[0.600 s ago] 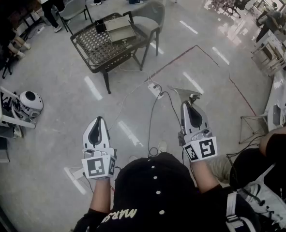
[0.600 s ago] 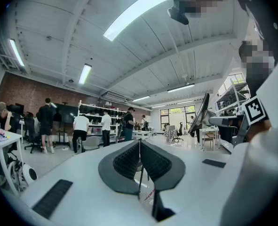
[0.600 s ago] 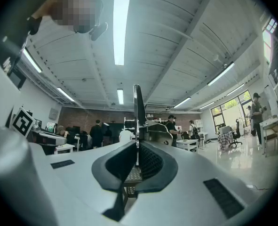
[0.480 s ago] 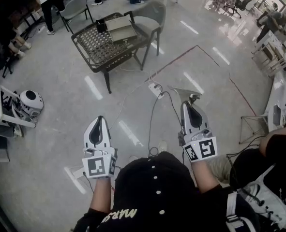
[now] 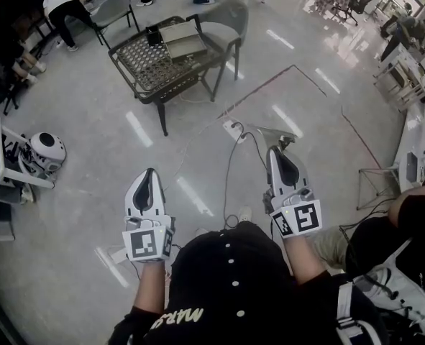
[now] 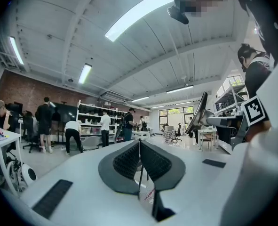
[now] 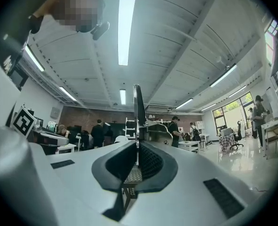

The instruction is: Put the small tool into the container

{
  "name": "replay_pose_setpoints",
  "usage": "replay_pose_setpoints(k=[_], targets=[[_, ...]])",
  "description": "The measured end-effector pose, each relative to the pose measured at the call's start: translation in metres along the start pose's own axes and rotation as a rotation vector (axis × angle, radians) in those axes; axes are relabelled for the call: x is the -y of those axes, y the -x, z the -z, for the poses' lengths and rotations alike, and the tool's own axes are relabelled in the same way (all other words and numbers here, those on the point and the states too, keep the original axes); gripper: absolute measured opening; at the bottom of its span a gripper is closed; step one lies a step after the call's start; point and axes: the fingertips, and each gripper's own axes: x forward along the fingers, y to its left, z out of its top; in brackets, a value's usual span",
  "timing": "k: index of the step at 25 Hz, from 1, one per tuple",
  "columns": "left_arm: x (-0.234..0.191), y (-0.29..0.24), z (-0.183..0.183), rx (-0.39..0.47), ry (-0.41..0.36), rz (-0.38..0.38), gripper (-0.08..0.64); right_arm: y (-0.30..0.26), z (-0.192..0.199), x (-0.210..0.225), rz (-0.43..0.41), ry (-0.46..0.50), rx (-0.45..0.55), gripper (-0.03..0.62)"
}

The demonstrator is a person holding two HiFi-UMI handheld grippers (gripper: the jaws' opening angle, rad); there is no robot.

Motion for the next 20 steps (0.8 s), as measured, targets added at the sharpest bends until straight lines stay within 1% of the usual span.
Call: replay_pose_setpoints(k=[6,11,16,20], targets=[[-0.016,0.005,-0.002,0.000,-0.006,0.008,0.029,-0.008,0.000,-0.021,-0.005,0.019,0.006,0.015],[-0.033,0.006,0.001,-0.008,0.002,-0.012,0.029,-0.015,0.007,-0.028,-0.004,-0.001,-0.015,0.015],[-0.046,-0.003,0.010,-0.026,0.007,-0.035,0.029,-0.030,0.020,-0.026,-0.006,-0.029,-0.026,0.015],[-0.057,-0.026,0.012,-0.030,0.001,-0.047,0.029,-0.057,0.031,-0.015,-0.008,-0.042,-0.028,0.015]])
